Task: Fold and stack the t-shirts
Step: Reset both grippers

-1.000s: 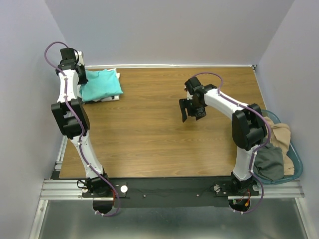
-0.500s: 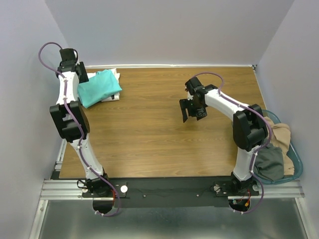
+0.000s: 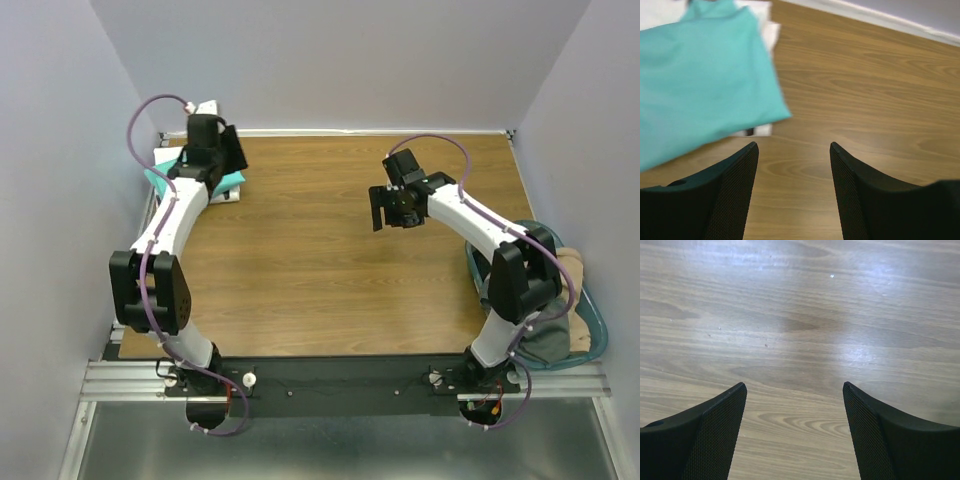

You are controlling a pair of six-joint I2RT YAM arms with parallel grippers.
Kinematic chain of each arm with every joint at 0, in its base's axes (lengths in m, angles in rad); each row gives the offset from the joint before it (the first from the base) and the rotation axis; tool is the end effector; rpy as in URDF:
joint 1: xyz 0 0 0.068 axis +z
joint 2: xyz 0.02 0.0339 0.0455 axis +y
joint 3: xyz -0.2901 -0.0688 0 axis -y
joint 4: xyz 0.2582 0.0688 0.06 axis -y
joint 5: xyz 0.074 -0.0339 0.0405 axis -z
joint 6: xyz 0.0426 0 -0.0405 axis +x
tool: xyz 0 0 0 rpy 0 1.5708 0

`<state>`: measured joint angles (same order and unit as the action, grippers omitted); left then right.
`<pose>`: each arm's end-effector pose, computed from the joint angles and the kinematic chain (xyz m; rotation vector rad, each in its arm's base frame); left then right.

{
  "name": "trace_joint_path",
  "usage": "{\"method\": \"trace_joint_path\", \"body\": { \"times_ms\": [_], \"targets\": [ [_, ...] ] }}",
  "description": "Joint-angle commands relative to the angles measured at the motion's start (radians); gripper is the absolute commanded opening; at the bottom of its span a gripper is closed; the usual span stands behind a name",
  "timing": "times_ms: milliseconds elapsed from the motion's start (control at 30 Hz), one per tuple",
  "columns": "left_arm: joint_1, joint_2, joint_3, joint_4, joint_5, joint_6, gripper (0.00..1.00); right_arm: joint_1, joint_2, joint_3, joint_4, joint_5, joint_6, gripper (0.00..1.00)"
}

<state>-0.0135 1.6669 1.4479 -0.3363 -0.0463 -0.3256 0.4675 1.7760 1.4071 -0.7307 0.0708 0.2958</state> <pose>0.4119 -0.0036 0.3433 -0.3580 2.0989 -0.1513 0.3535 0.1751 0.2566 -0.2067 2.6666 0.1512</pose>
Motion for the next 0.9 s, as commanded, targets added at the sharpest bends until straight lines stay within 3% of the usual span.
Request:
{"method": "trace_joint_path", "body": {
  "times_ms": [0,367,633,867],
  "targets": [
    [-0.156,-0.099,-0.077,0.128,-0.047,-0.112,0.67,-0.003,-0.098,-0.054,0.105,0.089,0.029,0.85],
    [-0.371,-0.378,-0.32,0.279,-0.128,-0.15,0.67,-0.01,-0.273,-0.236,0.281,0.142,0.054,0.85],
    [-0.405,-0.551,-0.452,0.307,-0.181,-0.176,0.72,-0.012,-0.357,-0.315,0.341,0.191,0.069,0.85],
    [-0.408,-0.582,-0.462,0.307,-0.193,-0.168,0.72,-0.012,-0.403,-0.352,0.353,0.221,0.091,0.85]
  ]
}}
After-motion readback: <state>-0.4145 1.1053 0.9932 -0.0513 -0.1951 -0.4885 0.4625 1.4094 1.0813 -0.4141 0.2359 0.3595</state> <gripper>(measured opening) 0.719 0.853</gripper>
